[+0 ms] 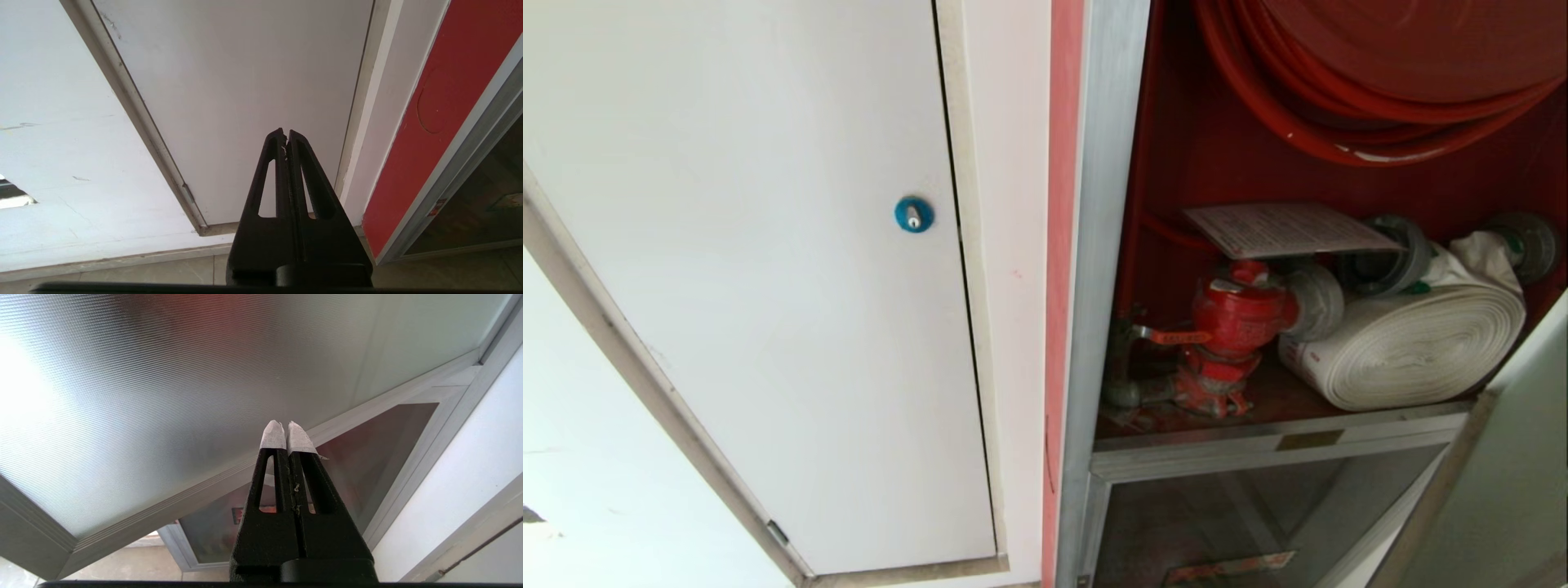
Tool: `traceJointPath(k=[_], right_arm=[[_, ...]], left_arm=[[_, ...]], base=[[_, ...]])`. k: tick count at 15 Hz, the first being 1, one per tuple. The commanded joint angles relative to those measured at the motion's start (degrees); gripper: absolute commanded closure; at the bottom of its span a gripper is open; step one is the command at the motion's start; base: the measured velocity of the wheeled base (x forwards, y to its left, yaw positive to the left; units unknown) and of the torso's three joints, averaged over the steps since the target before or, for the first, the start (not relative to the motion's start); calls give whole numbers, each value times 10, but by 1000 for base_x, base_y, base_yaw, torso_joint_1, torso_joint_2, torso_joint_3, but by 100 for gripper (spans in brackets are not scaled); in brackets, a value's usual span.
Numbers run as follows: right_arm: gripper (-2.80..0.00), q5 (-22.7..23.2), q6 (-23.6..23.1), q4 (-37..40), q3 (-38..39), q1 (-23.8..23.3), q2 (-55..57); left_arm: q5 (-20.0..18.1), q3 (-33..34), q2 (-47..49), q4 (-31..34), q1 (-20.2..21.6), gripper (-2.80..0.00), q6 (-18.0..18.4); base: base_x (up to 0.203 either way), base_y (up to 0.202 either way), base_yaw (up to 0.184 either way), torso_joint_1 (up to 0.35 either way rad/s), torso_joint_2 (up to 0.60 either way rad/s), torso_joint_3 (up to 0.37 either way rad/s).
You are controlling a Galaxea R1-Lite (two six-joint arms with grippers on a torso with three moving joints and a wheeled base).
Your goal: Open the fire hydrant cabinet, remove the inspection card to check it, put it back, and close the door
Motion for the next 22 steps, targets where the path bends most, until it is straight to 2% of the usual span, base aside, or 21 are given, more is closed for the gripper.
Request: traceJointPath(k=[1,4,7,11,16,22], right_arm=[[0,0,0,0,2,0,1],[0,0,0,0,2,0,1],[0,0,2,0,2,0,1],[0,0,4,0,2,0,1],[0,0,4,0,2,0,1],[0,0,11,0,2,0,1]], left_arm=[[2,1,-1,0,0,0,6],[-4,1,-1,0,0,0,33],[-1,1,-1,0,0,0,26],[-1,1,-1,0,0,0,43],[-3,0,-1,0,0,0,-11],[0,0,-1,0,0,0,-18]], base=[[0,0,0,0,0,0],[0,0,0,0,0,0],[0,0,0,0,0,0],[0,0,0,0,0,0],[0,0,0,0,0,0],[0,0,0,0,0,0]])
